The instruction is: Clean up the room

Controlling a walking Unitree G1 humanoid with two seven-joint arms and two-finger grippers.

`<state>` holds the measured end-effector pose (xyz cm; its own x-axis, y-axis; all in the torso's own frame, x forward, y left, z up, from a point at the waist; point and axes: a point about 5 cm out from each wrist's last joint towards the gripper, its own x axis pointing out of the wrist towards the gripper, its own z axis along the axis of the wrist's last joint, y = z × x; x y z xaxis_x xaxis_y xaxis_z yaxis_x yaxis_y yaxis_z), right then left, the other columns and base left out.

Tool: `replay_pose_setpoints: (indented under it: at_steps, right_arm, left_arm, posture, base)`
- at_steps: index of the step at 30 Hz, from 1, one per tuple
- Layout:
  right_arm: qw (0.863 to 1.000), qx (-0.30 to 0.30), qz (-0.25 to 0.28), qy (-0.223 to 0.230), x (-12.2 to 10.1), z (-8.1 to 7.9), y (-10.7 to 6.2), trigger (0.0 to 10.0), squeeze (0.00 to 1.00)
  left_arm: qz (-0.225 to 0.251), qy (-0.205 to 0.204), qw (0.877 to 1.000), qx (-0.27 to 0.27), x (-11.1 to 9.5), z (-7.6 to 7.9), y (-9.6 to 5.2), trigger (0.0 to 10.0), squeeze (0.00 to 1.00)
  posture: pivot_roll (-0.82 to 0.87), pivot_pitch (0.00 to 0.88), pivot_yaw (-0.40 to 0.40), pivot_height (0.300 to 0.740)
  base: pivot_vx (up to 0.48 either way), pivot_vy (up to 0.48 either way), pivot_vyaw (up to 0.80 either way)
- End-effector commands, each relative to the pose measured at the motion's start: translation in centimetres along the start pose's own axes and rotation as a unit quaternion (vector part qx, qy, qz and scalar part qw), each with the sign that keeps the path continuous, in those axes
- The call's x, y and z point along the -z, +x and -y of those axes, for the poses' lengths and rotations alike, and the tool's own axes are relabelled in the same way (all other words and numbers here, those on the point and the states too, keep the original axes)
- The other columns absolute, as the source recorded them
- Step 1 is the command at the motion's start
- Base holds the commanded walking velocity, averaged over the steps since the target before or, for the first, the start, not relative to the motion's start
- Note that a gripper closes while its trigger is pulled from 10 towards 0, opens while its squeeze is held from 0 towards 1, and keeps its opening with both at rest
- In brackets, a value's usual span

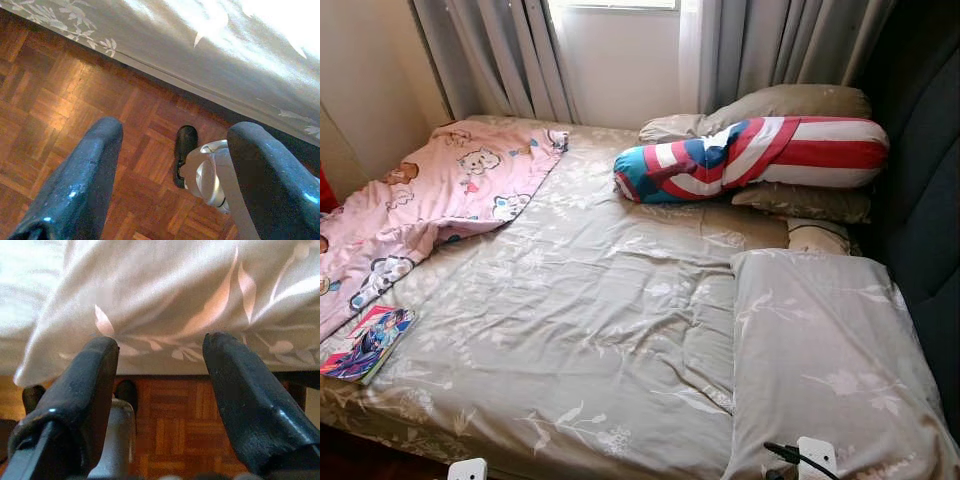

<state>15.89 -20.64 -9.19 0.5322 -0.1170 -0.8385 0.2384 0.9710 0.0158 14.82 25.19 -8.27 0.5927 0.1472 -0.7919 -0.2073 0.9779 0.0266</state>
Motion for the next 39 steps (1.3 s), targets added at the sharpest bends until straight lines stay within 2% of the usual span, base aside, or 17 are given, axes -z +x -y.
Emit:
replay_pose_setpoints:
  at_steps: [1,5,12,18,23,26,31,39]
  right_arm:
    - [1.0,0.003,-0.007,0.0,0.7,0.4,-0.2,10.0,0.0]
    - [1.0,0.003,-0.008,-0.001,1.0,0.7,-0.3,10.0,0.0]
    - [1.0,0.009,-0.014,-0.003,1.2,2.3,-0.5,10.0,0.0]
    - [1.0,0.012,-0.018,-0.006,0.9,2.4,-0.4,10.0,0.0]
    - [1.0,0.008,-0.015,-0.006,0.5,1.6,-0.2,10.0,0.0]
    - [1.0,0.0,-0.015,-0.007,0.5,0.2,-0.1,10.0,0.0]
    - [1.0,-0.005,-0.015,-0.007,0.6,-1.0,0.0,10.0,0.0]
    - [1.0,-0.003,-0.016,-0.005,0.7,-0.8,0.0,10.0,0.0]
  left_arm:
    - [-0.005,0.004,1.0,-0.006,0.4,-0.7,-0.2,10.0,0.0]
    - [-0.005,0.003,1.0,-0.005,0.4,-0.7,-0.2,10.0,0.0]
    - [-0.006,0.004,1.0,-0.002,0.5,-0.3,-0.2,10.0,0.0]
    - [-0.004,0.004,1.0,-0.001,0.3,-0.1,-0.1,10.0,0.0]
    - [-0.002,0.003,1.0,-0.001,0.1,0.0,0.0,10.0,0.0]
    - [-0.001,0.003,1.0,-0.001,0.0,0.0,0.0,10.0,0.0]
    - [-0.002,0.004,1.0,-0.001,0.0,0.0,0.0,10.0,0.0]
    - [-0.002,0.005,1.0,-0.001,0.1,0.1,0.0,10.0,0.0]
  posture:
    - [0.01,0.0,-0.013,0.74]
    - [0.02,0.0,-0.014,0.74]
    - [0.02,0.0,-0.012,0.74]
    - [0.02,0.0,-0.011,0.74]
    - [0.02,0.0,-0.011,0.74]
    - [0.02,0.0,-0.01,0.74]
    - [0.02,0.0,-0.009,0.74]
    - [0.02,0.0,-0.008,0.74]
  base:
    - [0.0,0.292,0.0]
    - [0.0,0.304,0.0]
    - [0.0,0.307,0.0]
    - [0.0,0.306,0.0]
    - [0.0,0.307,0.0]
    - [0.0,0.306,0.0]
    - [0.0,0.325,0.0]
    - [0.0,0.341,0.0]
